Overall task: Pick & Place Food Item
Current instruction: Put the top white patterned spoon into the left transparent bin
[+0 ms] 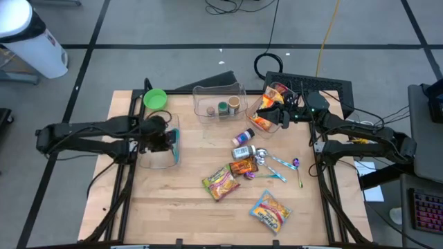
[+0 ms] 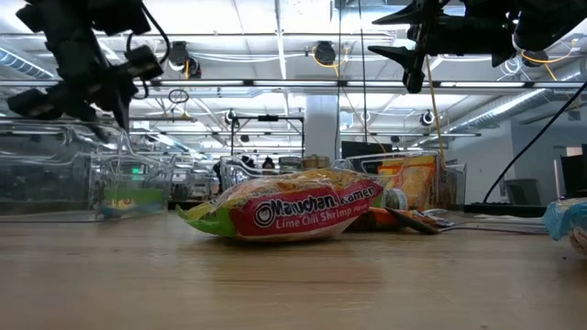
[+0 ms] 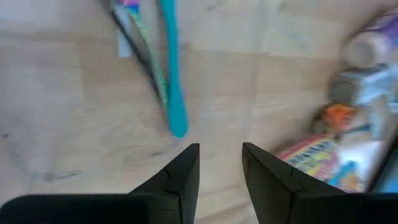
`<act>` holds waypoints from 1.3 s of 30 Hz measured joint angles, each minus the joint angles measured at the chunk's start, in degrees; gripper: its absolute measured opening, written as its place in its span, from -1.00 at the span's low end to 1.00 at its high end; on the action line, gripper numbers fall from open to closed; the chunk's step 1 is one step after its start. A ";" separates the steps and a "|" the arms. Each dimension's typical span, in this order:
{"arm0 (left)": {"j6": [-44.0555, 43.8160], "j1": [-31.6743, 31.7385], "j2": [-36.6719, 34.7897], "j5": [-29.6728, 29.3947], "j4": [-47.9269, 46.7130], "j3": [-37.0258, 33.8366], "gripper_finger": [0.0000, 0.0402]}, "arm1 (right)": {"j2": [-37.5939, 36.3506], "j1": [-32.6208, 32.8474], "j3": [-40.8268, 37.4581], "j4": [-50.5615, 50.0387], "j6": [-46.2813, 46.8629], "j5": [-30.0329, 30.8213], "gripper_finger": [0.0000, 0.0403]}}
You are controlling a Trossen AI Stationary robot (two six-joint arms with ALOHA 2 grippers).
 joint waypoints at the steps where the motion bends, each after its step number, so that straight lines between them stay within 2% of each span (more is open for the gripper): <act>1: 0.22 0.24 -1.17 -0.21 -0.01 0.11 -0.40 | 0.00 0.00 0.00 0.03 0.03 0.00 -0.15; 3: 2.65 0.46 -3.20 -1.80 1.01 0.70 -0.44 | 0.00 0.09 0.01 0.23 0.03 0.00 -0.15; 6: 9.32 0.44 -5.18 -3.74 8.95 2.00 -0.48 | 0.00 0.11 0.00 0.44 0.04 0.00 -0.15; 12: 25.81 -0.75 -5.29 -11.56 41.87 2.62 -0.49 | 0.00 0.11 0.02 0.46 0.30 0.00 -0.15; 18: 41.55 -2.66 0.19 -18.03 72.51 2.75 -0.49 | 0.00 0.16 0.01 0.46 2.07 0.00 -0.15; 24: 49.52 -4.24 9.31 -19.72 95.50 2.74 -0.49 | 0.00 2.21 0.00 0.46 1.69 1.86 -0.15; 28: 49.68 -4.41 16.19 -19.26 105.43 2.78 -0.49 | 0.00 4.89 0.00 0.46 1.52 7.11 -0.15; 32: 43.30 -4.40 22.24 -18.85 111.06 4.53 -0.49 | 0.00 7.62 0.00 0.47 1.16 13.34 -0.15; 36: 45.22 -4.11 24.86 -12.39 108.59 7.38 -0.49 | 0.00 10.36 0.00 1.01 2.77 20.44 -0.15; 39: 49.55 -4.26 25.04 -6.26 99.10 10.98 -0.49 | 0.07 12.00 0.00 2.84 2.42 23.43 -0.15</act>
